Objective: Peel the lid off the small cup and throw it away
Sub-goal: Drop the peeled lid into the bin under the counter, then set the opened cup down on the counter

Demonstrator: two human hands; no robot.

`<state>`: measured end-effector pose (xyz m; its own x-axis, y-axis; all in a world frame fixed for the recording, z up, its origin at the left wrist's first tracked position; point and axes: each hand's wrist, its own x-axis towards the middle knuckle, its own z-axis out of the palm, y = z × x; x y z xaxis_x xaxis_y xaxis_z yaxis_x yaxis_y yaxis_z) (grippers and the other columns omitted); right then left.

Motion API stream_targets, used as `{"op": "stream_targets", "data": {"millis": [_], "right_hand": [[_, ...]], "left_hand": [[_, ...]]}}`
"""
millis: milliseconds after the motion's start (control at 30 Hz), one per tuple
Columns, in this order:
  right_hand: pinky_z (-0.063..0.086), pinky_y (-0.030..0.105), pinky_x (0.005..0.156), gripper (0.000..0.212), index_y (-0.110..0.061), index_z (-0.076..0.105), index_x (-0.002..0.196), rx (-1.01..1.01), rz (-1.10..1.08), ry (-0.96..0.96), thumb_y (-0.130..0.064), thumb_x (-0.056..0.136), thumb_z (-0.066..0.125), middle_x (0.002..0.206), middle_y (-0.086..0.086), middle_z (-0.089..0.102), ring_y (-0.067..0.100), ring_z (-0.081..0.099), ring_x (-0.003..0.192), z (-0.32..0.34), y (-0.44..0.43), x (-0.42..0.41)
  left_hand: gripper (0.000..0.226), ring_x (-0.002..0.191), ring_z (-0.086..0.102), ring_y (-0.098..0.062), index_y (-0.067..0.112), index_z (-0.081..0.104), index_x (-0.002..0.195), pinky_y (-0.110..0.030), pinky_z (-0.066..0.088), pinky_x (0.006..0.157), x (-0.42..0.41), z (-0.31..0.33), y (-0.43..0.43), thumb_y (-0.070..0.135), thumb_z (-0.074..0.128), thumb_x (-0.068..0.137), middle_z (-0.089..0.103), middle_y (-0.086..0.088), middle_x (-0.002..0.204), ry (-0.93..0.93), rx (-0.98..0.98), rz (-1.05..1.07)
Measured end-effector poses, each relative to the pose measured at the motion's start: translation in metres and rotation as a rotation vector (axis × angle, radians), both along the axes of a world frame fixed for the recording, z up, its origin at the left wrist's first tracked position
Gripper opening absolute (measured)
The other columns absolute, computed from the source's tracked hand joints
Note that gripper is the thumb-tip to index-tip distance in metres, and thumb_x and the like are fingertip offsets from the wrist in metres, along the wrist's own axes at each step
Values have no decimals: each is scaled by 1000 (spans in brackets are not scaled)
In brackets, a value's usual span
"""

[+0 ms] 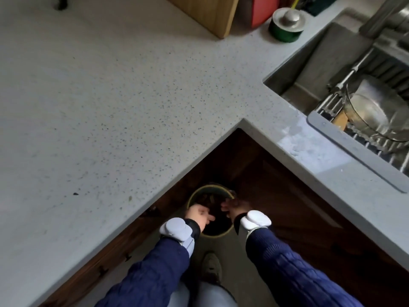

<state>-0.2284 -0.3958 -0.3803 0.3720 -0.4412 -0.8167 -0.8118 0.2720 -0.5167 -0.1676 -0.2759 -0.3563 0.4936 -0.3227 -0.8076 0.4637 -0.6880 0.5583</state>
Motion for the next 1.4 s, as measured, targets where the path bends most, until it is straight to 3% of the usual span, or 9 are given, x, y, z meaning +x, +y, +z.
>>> {"op": "stream_targets", "data": {"millis": [167, 333, 433, 567, 700, 800, 1033, 1233, 1400], "right_hand": [[32, 12, 31, 26, -6, 71, 87, -155, 68, -10, -17, 90, 47, 66, -1, 64, 9, 46, 41, 62, 11, 1], [41, 16, 46, 21, -15, 67, 74, -220, 81, -87, -17, 88, 51, 77, 4, 68, 9, 51, 47, 131, 16, -4], [45, 22, 54, 22, -7, 69, 82, -253, 59, -126, -16, 89, 50, 76, 5, 68, 12, 54, 51, 169, 21, -3], [47, 24, 58, 24, -13, 69, 77, -321, 168, -203, -21, 90, 50, 66, -2, 65, 14, 58, 58, 212, 29, 6], [42, 18, 50, 30, -21, 62, 63, -346, 291, -277, -24, 90, 49, 59, -6, 62, 8, 53, 50, 245, 50, 29], [41, 17, 48, 27, -18, 63, 67, -350, 412, -311, -23, 89, 49, 58, -7, 61, 8, 52, 49, 262, 72, 52], [42, 19, 46, 18, -12, 63, 76, -245, 662, -418, -15, 86, 48, 61, -6, 61, 10, 52, 50, 284, 152, 114], [42, 11, 39, 14, -8, 64, 84, -148, 710, -497, -10, 86, 50, 62, -3, 62, 11, 54, 51, 285, 207, 149], [49, 16, 49, 18, -3, 67, 89, -140, 727, -510, -14, 84, 53, 65, -3, 63, 12, 56, 53, 281, 245, 188]], "left_hand": [[22, 25, 48, 4, -7, 55, 99, -5, 35, 28, 1, 59, -2, -7, 34, 94, 52, -40, 123, 53, -100, 18], [28, 86, 66, -33, -10, 52, 117, -26, 55, 72, -3, 116, 1, -1, 40, 94, 56, -35, 123, 20, -94, 8], [24, 57, 53, -15, -7, 60, 100, -8, 45, 42, -6, 154, 2, -1, 37, 94, 60, -31, 119, 0, -131, -4], [30, 63, 55, -13, -1, 58, 115, -19, 42, 53, -5, 192, 23, 3, 37, 94, 69, -23, 111, -96, -106, -16], [29, 52, 55, -9, 1, 60, 108, -17, 40, 46, 4, 222, 50, 1, 35, 94, 75, -3, 64, -94, -139, 116], [28, 29, 52, -1, 8, 55, 77, -10, 39, 31, 18, 239, 73, 0, 34, 94, 59, 9, 29, -56, -161, 270], [32, 38, 58, -5, 15, 52, 71, -19, 43, 45, 59, 252, 156, 1, 36, 94, 65, 0, 55, -162, -163, 506], [27, 33, 58, -3, 7, 54, 76, -14, 48, 36, 81, 253, 234, 2, 36, 96, 62, -6, 61, -249, -107, 683], [21, 52, 54, -23, -8, 56, 99, -37, 53, 67, 97, 245, 287, 5, 40, 94, 57, -8, 60, -399, 7, 916]]}}
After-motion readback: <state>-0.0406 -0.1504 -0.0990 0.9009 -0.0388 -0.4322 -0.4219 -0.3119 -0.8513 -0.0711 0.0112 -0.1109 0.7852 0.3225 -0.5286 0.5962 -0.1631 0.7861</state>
